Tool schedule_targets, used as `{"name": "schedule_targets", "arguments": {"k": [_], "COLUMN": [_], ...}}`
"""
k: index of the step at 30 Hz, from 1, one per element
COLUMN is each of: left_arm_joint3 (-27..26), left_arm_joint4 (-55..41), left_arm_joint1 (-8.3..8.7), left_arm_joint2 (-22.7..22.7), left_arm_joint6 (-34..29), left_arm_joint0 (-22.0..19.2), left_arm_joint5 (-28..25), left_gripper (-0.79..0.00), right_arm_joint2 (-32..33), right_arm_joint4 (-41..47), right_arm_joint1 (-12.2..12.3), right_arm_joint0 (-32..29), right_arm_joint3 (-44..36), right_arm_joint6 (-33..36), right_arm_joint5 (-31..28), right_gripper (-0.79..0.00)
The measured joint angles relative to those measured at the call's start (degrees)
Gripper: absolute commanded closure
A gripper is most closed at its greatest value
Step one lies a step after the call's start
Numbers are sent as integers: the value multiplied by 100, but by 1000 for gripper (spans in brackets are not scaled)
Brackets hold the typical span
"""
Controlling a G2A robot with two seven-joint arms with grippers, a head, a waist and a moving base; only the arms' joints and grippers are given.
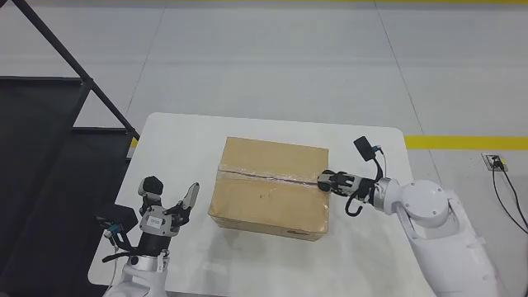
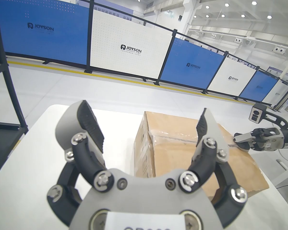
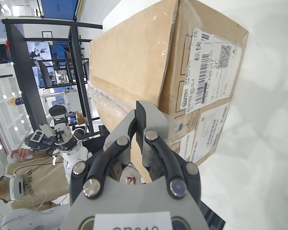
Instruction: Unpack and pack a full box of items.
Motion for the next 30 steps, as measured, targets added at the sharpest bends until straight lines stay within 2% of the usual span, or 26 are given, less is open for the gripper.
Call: {"name": "schedule_targets", "arguments": {"k": [8, 14, 19, 30], "left_arm_joint3": [0, 0, 0, 0], "left_arm_joint4": [0, 0, 0, 0], "left_arm_joint1": [0, 0, 0, 0], "left_arm_joint2": [0, 0, 0, 0], "left_arm_joint6": [0, 0, 0, 0], "left_arm_joint0": [0, 0, 0, 0], "left_arm_joint5": [0, 0, 0, 0], "left_gripper": [-785, -785, -785, -785], "right_arm_joint2": [-319, -433, -543, -1037], "right_arm_joint4": [101, 19, -180, -117], "right_arm_joint1": [-32, -55, -27, -112], "right_arm_joint0": [218, 76, -61, 371], "right_arm_joint3": [148, -227, -550, -85], "right_arm_joint6": [-124, -838, -706, -766], "right_arm_joint5": [119, -39, 204, 402], "right_gripper": [0, 0, 0, 0]}}
